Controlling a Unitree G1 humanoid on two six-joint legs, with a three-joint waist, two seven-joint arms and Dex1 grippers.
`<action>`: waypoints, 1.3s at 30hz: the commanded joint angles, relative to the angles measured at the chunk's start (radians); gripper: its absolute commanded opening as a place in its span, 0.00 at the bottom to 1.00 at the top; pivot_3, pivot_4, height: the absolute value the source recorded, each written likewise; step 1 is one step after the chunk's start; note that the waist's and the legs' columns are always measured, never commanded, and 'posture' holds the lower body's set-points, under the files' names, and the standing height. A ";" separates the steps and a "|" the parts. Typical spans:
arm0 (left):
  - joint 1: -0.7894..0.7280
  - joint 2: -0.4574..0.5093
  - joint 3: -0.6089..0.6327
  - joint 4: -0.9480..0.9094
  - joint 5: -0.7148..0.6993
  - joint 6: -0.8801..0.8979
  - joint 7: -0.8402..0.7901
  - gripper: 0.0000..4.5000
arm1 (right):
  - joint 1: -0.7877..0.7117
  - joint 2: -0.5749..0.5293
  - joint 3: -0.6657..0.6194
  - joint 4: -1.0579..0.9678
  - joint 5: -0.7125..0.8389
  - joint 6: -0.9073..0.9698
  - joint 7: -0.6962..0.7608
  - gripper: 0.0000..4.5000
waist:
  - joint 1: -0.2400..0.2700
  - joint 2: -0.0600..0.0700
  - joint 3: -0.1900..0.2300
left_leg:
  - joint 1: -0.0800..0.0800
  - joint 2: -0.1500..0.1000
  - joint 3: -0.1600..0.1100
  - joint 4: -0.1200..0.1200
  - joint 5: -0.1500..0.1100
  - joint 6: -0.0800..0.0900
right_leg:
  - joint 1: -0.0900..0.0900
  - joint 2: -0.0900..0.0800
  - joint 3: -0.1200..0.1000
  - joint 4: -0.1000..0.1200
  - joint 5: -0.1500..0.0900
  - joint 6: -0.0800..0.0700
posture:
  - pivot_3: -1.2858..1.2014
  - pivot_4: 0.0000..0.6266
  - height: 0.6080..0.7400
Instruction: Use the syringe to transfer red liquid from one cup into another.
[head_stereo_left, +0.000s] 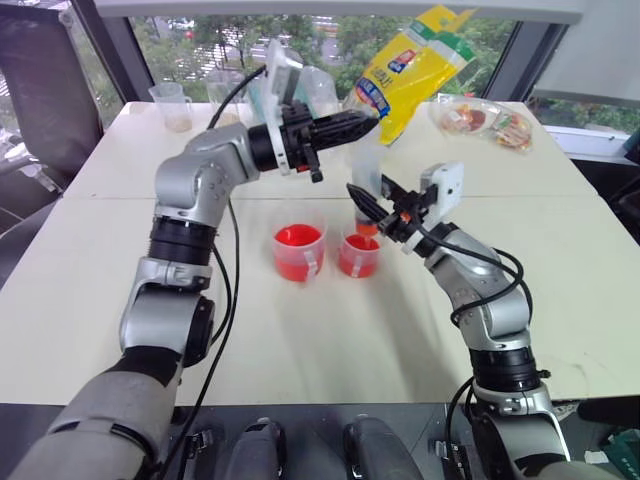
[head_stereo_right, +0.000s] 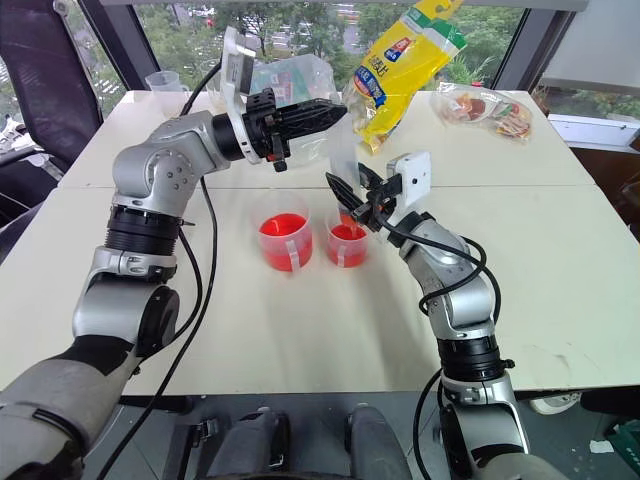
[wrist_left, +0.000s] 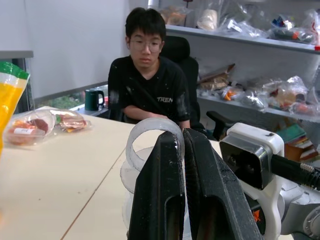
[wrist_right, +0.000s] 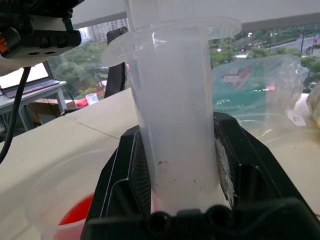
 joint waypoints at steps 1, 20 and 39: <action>0.030 -0.019 -0.037 -0.040 0.009 0.022 -0.015 0.01 | -0.069 0.002 -0.048 -0.103 0.059 0.015 -0.022 0.30 | 0.000 0.000 0.000 | 0.000 0.000 0.000 0.000 0.000 0.000 | 0.000 0.000 0.000 0.000 0.000 0.000 | 0.52 0.24 1.00; 0.136 -0.026 -0.075 -0.185 -0.007 0.121 -0.009 0.01 | -0.142 0.003 -0.079 -0.123 0.120 0.086 -0.038 0.30 | 0.002 0.000 0.000 | 0.000 0.000 0.000 0.000 0.000 0.000 | 0.000 0.000 0.000 0.000 0.000 0.000 | 0.52 0.24 1.00; 0.093 0.028 0.020 -0.200 -0.056 0.156 0.038 0.41 | -0.117 -0.049 -0.068 -0.170 0.165 0.217 -0.016 0.30 | 0.001 0.000 0.000 | 0.000 0.000 0.000 0.000 0.000 0.000 | 0.000 0.000 0.000 0.000 0.000 0.000 | 0.52 0.24 1.00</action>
